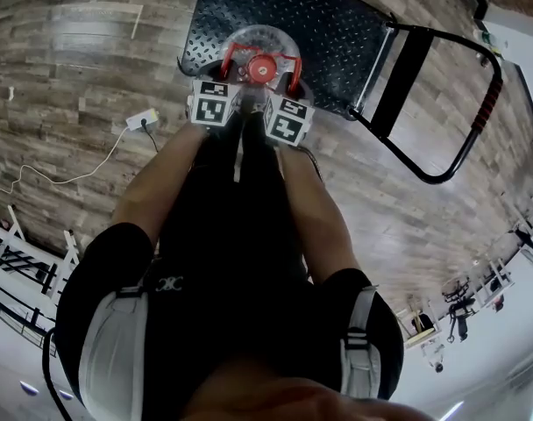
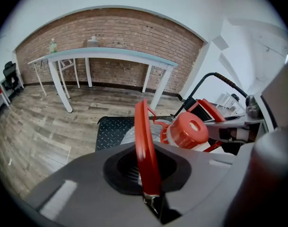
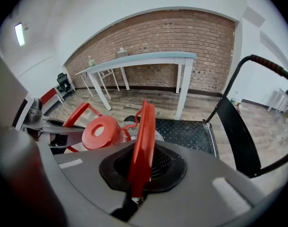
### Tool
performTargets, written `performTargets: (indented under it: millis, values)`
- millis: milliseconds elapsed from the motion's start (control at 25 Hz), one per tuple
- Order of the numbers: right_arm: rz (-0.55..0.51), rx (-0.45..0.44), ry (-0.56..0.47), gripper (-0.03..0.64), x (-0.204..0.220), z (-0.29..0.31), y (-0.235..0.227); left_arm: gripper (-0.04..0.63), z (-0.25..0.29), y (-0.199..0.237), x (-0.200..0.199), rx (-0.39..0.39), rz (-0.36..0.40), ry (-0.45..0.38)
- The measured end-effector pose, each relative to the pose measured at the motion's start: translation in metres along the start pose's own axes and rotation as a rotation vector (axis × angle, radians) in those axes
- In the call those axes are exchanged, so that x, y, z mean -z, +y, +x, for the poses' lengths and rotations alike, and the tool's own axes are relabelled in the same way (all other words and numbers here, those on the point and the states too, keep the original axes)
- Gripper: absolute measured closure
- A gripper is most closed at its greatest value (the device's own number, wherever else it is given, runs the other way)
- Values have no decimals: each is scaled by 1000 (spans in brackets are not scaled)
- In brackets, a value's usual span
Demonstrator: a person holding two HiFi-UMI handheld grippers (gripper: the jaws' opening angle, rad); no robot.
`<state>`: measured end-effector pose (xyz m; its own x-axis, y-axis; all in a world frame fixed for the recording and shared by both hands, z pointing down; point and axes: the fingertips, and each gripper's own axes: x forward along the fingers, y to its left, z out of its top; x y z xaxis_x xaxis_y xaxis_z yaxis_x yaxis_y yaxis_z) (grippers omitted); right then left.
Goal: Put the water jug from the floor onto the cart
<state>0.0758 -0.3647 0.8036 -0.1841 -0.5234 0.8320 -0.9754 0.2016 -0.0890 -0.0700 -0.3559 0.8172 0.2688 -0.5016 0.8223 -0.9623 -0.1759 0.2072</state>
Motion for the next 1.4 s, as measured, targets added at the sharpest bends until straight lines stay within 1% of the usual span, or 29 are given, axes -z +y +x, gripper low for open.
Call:
performTargets:
  millis: [160,280,400,480,600,720,920,1000,1080,1160,1240,1320,1400]
  values:
    - [-13,-7,38,601,5,1,-4,567,-2,0,-3,-32,22,17]
    - [-31,3,61,600,8,2,-6,521,1,-1,-4,-48,51,22]
    - [-45,2,44,561,3,-4,-6,476,-1,-3,-8,-55,43,14]
    - [-45,-7,27,526,-1,-11,-5,468,-7,-3,-12,-66,30,8]
    - [-38,-19,7,512,-7,-24,-8,465,-18,-2,-18,-78,22,1]
    - [-41,-33,-27,512,-19,-40,-9,466,-32,1,-29,-92,22,-20]
    - [-4,-43,-74,550,-41,-70,-14,483,-55,-7,-48,-105,34,-50]
    - [8,-51,-101,583,-50,-81,-13,501,-66,-14,-57,-113,49,-64]
    - [20,-63,-129,599,-60,-91,-11,525,-76,-19,-64,-115,56,-79]
    - [28,-77,-157,603,-69,-101,-9,566,-87,-22,-70,-117,51,-101]
    - [33,-87,-184,603,-77,-111,-7,592,-99,-22,-80,-120,33,-130]
    - [43,-105,-211,604,-87,-120,-6,594,-110,-22,-89,-121,16,-150]
    - [51,-128,-236,604,-95,-128,-4,594,-117,-21,-98,-125,23,-166]
